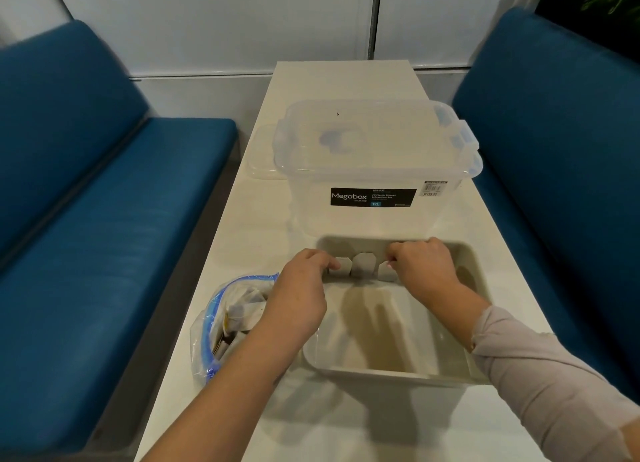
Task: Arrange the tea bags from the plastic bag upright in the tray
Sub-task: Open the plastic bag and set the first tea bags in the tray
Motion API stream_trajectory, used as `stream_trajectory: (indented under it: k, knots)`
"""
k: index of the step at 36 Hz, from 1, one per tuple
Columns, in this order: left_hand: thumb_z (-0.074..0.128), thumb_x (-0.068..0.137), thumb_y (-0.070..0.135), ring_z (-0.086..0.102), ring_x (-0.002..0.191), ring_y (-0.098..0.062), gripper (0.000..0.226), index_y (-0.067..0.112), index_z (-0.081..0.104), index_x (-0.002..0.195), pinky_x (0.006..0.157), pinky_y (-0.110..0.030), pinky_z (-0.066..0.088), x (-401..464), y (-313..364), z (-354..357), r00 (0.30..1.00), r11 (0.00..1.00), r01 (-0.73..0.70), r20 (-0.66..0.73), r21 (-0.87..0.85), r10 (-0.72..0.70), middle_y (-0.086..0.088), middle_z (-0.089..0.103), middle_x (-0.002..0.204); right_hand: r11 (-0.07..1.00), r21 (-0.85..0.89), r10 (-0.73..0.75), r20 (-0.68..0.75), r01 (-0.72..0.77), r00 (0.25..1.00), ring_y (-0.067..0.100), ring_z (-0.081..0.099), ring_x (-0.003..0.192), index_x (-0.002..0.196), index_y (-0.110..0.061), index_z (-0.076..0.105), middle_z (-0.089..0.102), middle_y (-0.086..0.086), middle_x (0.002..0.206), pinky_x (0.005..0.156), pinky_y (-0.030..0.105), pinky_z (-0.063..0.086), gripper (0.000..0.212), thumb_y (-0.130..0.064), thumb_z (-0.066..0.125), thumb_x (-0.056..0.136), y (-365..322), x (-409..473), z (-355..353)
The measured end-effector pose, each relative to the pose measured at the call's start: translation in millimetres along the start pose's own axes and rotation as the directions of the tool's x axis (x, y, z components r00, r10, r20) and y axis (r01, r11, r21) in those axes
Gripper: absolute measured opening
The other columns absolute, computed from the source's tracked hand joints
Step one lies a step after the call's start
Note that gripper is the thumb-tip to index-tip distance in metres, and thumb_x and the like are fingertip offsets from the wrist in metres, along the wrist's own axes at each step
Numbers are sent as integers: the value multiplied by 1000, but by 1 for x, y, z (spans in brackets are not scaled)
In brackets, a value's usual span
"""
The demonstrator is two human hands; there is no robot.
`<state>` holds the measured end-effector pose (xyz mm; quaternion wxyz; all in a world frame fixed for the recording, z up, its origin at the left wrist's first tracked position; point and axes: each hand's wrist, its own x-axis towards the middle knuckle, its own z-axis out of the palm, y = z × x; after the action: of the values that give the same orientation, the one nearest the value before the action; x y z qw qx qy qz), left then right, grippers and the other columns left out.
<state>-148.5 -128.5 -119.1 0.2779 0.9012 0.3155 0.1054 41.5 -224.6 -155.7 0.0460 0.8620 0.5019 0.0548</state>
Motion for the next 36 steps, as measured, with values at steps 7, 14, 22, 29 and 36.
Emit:
stream_trajectory:
  k: [7,14,22,29,36]
  knots:
    - [53,80,-10,49,111,-12,46,21,61,113,79,-9,30,0,1,0,1000,1000,-1,8,10,1,4,52,123,1000,23,8,-49,-7,999,22,62,92,92,-25,58,68,-2,97,72,31,27,14,-32,47,95,2,-1,7]
    - [56,81,-7,49,113,-13,43,21,61,114,82,-10,30,1,1,-1,1000,1000,3,24,16,-4,3,52,125,998,60,18,-68,-14,998,21,62,94,93,-24,61,68,-2,98,76,31,30,16,-34,48,95,3,-1,10]
    - [58,81,-6,48,114,-12,43,22,61,114,85,-11,31,1,2,-2,999,1000,15,32,20,-15,4,51,125,994,105,34,-94,-24,995,25,64,87,86,-21,61,69,1,89,74,32,30,14,-32,55,91,3,-4,9]
    - [61,80,-6,50,111,-12,42,21,63,112,82,-8,29,3,4,-5,1000,1000,14,8,8,-14,4,53,122,992,118,58,-123,-44,991,28,64,68,80,-14,63,65,5,77,65,31,27,15,-21,75,74,6,-8,5]
    - [60,79,-9,54,107,-11,42,23,65,106,91,-19,41,2,4,-26,997,996,29,-73,-83,-35,5,59,115,984,176,67,-161,-38,985,27,63,80,93,-17,64,65,1,89,70,32,28,15,-29,67,85,5,-13,-11]
